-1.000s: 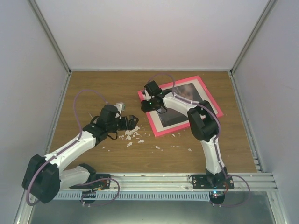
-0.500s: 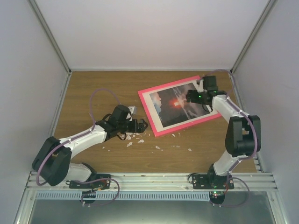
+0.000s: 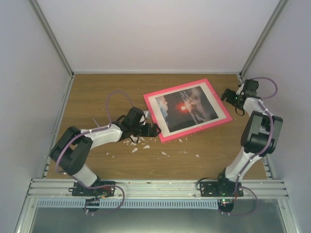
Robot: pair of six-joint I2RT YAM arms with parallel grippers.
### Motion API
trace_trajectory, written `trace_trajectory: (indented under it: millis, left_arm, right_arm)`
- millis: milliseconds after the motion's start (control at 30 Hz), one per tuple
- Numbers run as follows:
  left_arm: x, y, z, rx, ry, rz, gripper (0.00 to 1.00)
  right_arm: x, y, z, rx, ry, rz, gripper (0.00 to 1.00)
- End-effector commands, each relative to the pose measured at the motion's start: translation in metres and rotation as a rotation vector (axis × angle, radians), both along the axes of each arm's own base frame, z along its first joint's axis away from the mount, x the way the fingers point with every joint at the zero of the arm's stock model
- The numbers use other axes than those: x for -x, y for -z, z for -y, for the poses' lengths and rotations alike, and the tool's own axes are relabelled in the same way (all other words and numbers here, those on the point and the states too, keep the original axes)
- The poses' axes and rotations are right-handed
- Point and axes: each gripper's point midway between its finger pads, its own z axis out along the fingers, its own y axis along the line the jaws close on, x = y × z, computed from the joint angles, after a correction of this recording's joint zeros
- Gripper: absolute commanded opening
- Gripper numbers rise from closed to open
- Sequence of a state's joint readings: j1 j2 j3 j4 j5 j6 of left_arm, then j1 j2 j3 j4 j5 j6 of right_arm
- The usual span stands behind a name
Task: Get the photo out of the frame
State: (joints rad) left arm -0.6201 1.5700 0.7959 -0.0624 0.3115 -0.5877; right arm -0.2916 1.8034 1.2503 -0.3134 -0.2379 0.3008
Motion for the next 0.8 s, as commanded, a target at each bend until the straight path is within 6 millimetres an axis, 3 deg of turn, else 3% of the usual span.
trace_trajectory:
  millis: [0, 133, 300, 533, 767]
  left_arm:
    - [-0.012, -0.013, 0.017, 0.056, 0.020, 0.040, 0.99]
    - [-0.014, -0.005, 0.020, 0.052, 0.023, 0.014, 0.99]
    - [-0.018, 0.000, 0.027, 0.064, 0.037, 0.007, 0.99]
    - [-0.029, 0.004, 0.018, 0.046, 0.019, 0.010, 0.99]
    - [-0.042, 0.009, -0.005, 0.004, -0.025, 0.002, 0.99]
  right_arm:
    - [-0.010, 0.031, -0.001, -0.061, -0.019, -0.042, 1.00]
    - [-0.004, 0.053, -0.005, -0.084, -0.030, -0.080, 1.00]
    - [0.016, 0.071, -0.020, -0.132, -0.052, -0.112, 0.99]
    - [0.054, 0.089, -0.070, -0.184, -0.118, -0.164, 1.00]
    - [0.090, 0.084, -0.114, -0.205, -0.198, -0.185, 1.00]
